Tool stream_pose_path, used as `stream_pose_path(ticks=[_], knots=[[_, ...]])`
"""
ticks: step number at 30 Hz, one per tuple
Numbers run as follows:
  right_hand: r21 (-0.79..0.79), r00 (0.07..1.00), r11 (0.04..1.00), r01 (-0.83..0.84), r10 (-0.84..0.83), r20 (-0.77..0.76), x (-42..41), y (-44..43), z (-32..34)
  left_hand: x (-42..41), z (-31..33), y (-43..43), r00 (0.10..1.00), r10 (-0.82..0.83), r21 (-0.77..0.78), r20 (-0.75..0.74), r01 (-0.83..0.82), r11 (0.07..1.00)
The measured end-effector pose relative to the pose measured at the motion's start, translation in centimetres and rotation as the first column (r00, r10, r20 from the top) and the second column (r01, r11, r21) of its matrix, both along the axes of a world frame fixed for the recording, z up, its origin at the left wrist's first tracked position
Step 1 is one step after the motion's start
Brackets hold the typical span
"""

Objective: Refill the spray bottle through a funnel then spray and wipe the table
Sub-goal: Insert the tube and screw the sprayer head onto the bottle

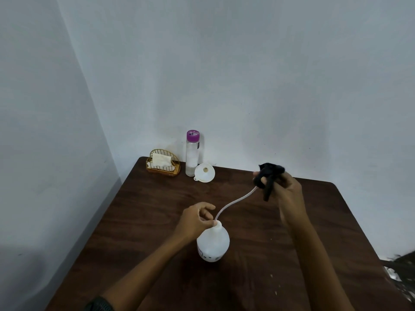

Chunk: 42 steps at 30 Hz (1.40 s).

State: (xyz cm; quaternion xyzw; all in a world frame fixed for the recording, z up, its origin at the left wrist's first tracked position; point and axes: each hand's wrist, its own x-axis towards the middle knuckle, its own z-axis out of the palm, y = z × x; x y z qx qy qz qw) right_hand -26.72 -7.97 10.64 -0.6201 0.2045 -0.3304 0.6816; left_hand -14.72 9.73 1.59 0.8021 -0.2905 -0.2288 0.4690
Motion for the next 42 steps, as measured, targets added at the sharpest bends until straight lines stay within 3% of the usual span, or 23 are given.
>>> stream_pose_path(ticks=[7,11,18,25,33,42], knots=[[-0.048,0.974,0.980,-0.191,0.183,-0.136,1.5,2.5,-2.6,1.4,-0.6,1.3,0.991,-0.113,0.031,-0.068,0.115,0.993],[-0.070,0.964,0.974,-0.213,0.198,-0.177,1.6,3.1,-3.4,1.4,-1.2,1.5,0.981,-0.172,0.019,-0.096,0.174,0.985],[-0.171,0.910,0.938,-0.301,0.230,-0.345,1.5,4.8,-6.1,0.2,-2.1,1.1,0.992,-0.115,-0.045,-0.052,0.112,0.993],[-0.228,0.912,0.944,-0.238,0.136,-0.386,1.0,6.9,-9.9,-0.4,-2.8,1.7,0.997,-0.064,-0.160,-0.040,0.056,0.986],[-0.410,0.909,0.893,-0.187,-0.001,-0.416,1.7,8.0,-11.3,-0.7,-3.5,1.8,0.996,-0.060,-0.153,0.072,0.071,0.986],[-0.482,0.889,0.863,-0.148,-0.098,-0.448,2.9,8.5,-12.3,-0.4,-3.7,1.8,0.982,-0.085,-0.155,0.171,0.112,0.982]])
